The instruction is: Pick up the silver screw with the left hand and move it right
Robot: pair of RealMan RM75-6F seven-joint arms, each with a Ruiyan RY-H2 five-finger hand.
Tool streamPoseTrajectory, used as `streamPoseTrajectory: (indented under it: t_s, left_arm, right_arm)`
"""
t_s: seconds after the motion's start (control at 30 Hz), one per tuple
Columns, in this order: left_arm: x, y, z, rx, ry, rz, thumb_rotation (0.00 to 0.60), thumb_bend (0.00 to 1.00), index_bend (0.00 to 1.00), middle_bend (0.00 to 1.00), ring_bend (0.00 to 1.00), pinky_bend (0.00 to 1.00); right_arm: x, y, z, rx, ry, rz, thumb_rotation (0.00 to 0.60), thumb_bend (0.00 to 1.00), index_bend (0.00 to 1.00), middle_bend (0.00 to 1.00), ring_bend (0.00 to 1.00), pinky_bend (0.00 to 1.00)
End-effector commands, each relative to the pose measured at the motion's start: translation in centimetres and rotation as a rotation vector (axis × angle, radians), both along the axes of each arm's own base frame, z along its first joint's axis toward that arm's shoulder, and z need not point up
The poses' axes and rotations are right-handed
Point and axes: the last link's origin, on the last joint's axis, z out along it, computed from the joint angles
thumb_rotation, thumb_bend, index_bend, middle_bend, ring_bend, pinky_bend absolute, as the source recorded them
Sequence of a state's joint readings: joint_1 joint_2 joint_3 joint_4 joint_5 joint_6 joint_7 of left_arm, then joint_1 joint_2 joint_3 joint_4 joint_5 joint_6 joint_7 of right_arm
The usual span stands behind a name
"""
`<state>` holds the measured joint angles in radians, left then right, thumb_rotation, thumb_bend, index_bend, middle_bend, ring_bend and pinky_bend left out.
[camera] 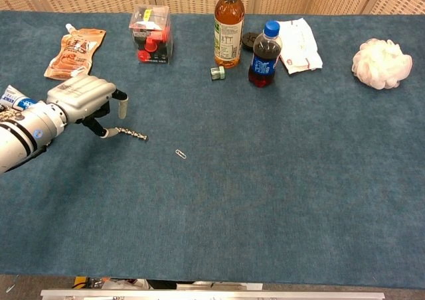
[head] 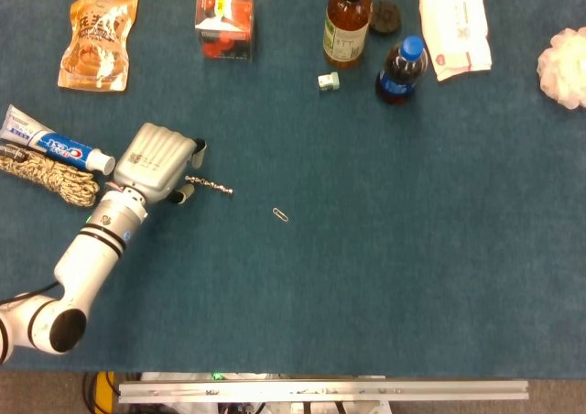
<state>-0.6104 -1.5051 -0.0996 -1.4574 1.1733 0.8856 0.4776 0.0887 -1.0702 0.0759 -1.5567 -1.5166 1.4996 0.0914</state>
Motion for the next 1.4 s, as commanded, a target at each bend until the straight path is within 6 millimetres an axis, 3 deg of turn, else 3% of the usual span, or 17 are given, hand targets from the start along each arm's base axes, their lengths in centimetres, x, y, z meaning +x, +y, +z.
streamPoseTrajectory:
  t_s: [0.03,0.87,1.4]
  left_arm:
    - [0.0,0.1,-0.4,-0.001,0.012,0.003,0.6,0.25,0.47,0.99,0.95,0.98]
    - [-0.4,0.2,-2.2,-0.029,0.057,0.043,0.6,0.32,0.5,0.99,0.95,0.98]
    - [-0.3,0.2,-2.4,-0.035,0.043,0.066,0.6,0.37,0.58,0.99,0.95,0.98]
  right_arm:
    - [-0.1,0.0,0.0,-0.001,0.0,-0.002,0.6,0.3,0.41,0.39,0.41,0.45]
    - [-0.9,0.9,0.7,-0.02,-0.002,-0.027,0.6,0.3,0.41,0.39,0.41,0.45]
    - [-0.9,1.0,0.9,-0.024,-0.004,-0.029,0.6,0.29,0.41,0.39,0.41,0.45]
